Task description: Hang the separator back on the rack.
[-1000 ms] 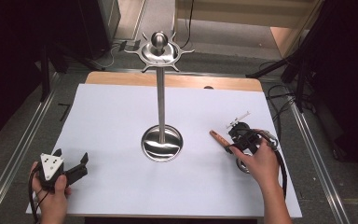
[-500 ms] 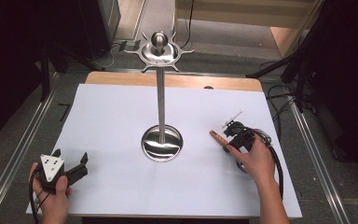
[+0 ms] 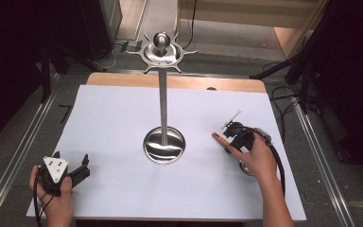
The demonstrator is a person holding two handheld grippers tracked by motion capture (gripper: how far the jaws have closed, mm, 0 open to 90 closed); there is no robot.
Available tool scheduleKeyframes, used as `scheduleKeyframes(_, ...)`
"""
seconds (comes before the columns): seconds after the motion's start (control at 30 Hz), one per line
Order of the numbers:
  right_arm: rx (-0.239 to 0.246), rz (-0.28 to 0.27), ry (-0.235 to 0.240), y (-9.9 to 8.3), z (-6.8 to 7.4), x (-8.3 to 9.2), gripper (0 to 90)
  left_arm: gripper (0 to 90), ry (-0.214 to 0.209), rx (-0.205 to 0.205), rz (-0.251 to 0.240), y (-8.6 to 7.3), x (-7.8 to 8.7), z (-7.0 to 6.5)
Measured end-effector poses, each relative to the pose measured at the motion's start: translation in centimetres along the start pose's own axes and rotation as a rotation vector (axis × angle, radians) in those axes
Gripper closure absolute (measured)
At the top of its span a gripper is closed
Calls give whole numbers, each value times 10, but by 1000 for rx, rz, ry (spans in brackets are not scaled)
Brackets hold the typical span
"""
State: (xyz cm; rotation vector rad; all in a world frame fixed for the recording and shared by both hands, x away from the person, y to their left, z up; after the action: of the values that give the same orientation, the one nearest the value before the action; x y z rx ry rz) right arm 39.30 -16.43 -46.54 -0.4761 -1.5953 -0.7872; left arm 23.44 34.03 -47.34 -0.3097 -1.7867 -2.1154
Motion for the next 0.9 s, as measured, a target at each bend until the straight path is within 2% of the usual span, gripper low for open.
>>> scheduleKeyframes(0.03,2,0,-5,0,0,0,690,149,10,-1,9,0,-2,-1)
scheduleKeyframes(0.1,-11,0,-1,0,-1,0,692,150,-3,-10,35,1,-3,-1)
scheduleKeyframes(0.13,-19,-9,9,-1,-2,0,692,149,-3,-8,29,1,-3,-1)
scheduleKeyframes(0.17,-37,-25,8,-3,-2,1,693,149,-7,-1,2,0,-1,0)
scheduleKeyframes(0.27,-49,-56,-20,-6,-1,7,693,145,-13,1,19,1,-2,1)
scheduleKeyframes(0.37,-94,-157,-18,-9,-1,20,694,146,-14,-15,18,1,-2,-1)
scheduleKeyframes(0.5,-115,-263,-37,-14,-1,35,694,146,-9,-18,19,1,-2,-2)
scheduleKeyframes(0.53,-115,-263,-37,-14,-1,35,694,146,-9,-18,19,1,-2,-2)
scheduleKeyframes(0.57,-117,-287,-40,-15,0,39,694,146,-9,-16,18,1,-2,-1)
scheduleKeyframes(0.63,-130,-367,-54,-17,2,48,695,146,-9,-17,17,1,-2,-1)
scheduleKeyframes(0.67,-128,-396,-61,-17,2,51,695,146,-8,-20,16,1,-2,-1)
scheduleKeyframes(0.7,-128,-396,-61,-17,2,51,695,146,-8,-20,16,1,-2,-1)
scheduleKeyframes(0.73,-137,-432,-62,-17,6,57,695,146,-6,-23,16,1,-2,-2)
scheduleKeyframes(0.77,-137,-432,-62,-17,6,57,695,146,-6,-23,16,1,-2,-2)
scheduleKeyframes(0.8,-119,-459,-69,-16,6,58,695,146,-5,-25,18,1,-2,-2)
scheduleKeyframes(0.9,-108,-518,-78,-16,16,65,695,146,-2,-32,21,1,-2,-3)
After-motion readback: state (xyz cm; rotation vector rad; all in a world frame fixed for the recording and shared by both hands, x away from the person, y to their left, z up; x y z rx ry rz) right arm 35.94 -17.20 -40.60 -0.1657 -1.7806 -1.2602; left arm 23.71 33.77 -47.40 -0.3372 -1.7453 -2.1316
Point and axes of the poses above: each handheld gripper's, and its own axes: x roughly backward along the jaws, y roughly out of its top, z roughly to its left, the point moved 2 cm from there along -x, roughly forward along the jaws, and after that the axes turned 1 degree about x, right-handed, at the moved point
